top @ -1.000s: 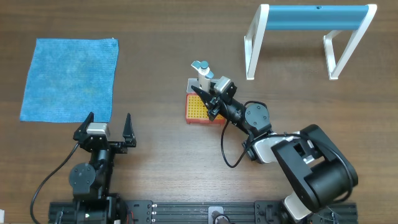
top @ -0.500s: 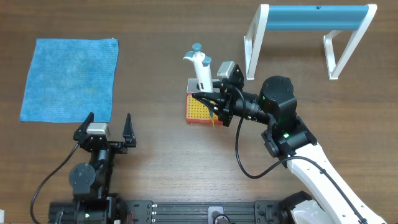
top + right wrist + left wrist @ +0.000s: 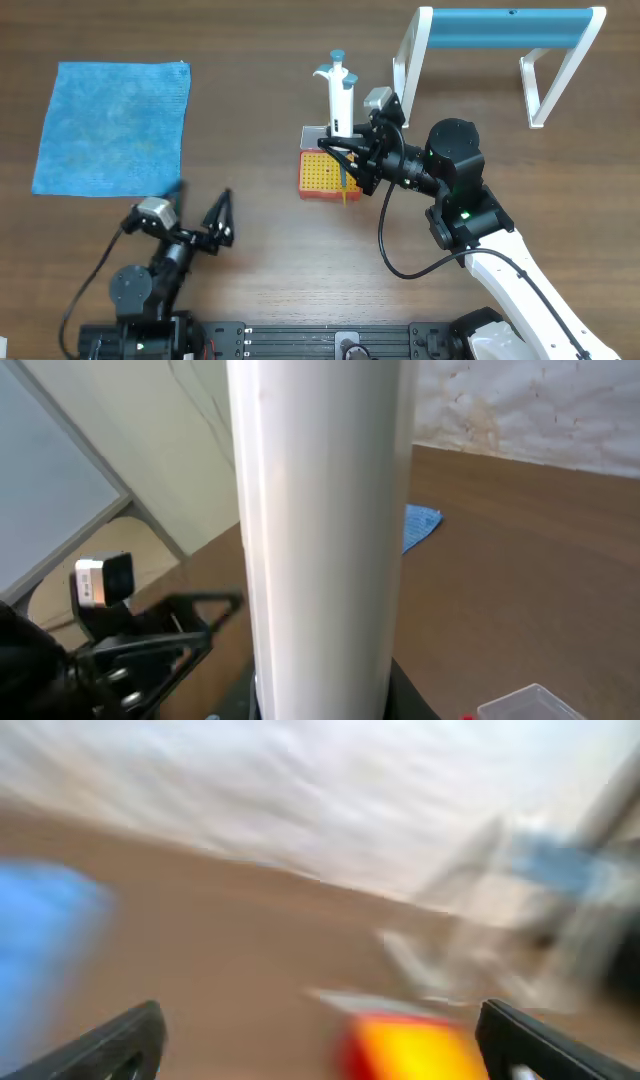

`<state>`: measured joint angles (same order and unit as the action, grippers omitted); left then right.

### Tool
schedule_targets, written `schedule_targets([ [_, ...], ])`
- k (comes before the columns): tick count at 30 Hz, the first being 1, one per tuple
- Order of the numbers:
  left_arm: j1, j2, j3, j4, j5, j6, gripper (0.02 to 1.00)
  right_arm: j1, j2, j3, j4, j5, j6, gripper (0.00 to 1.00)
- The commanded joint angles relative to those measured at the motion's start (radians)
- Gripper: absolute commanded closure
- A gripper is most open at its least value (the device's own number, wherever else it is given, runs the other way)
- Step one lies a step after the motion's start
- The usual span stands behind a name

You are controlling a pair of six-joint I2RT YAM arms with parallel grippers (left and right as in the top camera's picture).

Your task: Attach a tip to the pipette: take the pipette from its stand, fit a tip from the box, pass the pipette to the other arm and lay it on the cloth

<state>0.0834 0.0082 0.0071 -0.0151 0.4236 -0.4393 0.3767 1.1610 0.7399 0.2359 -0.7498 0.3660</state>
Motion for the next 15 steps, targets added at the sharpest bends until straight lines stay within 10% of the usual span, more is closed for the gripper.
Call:
schedule_targets([
  [1,0.000,-0.005,-0.002,0.005,0.446,-0.850,0.020,-0.002,-0.005,0.014,0.005,0.006,0.053,0.921],
  [4,0.001,-0.005,-0.002,0.010,0.251,-1.033,0.023,-0.002,-0.005,0.014,0.004,0.005,0.061,0.921],
  [8,0.001,0.079,-0.002,0.252,0.222,-1.158,0.023,-0.002,-0.005,0.014,0.005,0.005,0.090,0.921],
  [15,-0.001,0.677,0.356,0.563,0.448,-1.013,0.023,-0.002,-0.005,0.014,0.005,0.005,0.090,0.921],
])
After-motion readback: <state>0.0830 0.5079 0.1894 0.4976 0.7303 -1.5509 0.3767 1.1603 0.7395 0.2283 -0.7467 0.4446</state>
